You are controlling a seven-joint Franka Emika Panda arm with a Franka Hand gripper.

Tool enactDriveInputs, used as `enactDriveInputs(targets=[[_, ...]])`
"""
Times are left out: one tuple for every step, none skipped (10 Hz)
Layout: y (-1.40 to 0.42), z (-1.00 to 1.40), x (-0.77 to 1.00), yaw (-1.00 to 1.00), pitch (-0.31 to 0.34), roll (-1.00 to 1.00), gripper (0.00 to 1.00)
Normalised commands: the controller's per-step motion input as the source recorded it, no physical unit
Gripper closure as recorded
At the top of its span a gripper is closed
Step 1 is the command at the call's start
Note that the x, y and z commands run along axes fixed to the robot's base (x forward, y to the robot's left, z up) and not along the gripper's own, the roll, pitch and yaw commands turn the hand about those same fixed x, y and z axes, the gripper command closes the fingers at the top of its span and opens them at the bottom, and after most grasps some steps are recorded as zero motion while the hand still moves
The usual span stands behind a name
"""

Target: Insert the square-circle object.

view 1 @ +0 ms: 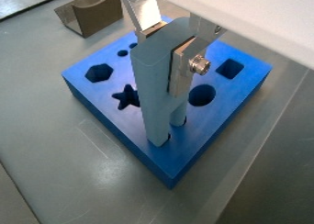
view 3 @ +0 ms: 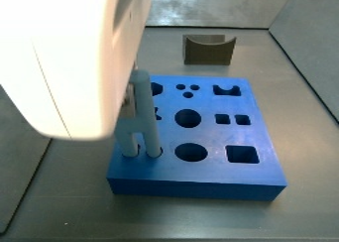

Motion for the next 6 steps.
enactDriveInputs(targets=[[0.0,-0.4,0.01,0.0,0.01,0.05,1.0],[0.0,-0.31,0.0,-0.01,0.001,0.0,1.0],[0.0,-0.25,0.02,0.0,0.0,0.0,1.0],[0.0,-0.16,0.0,0.0,0.0,0.0,1.0],[0.03,0.0,0.0,0.0,0.0,-0.05,1.0],[0.0,0.0,0.0,0.0,0.0,0.0,1.0]])
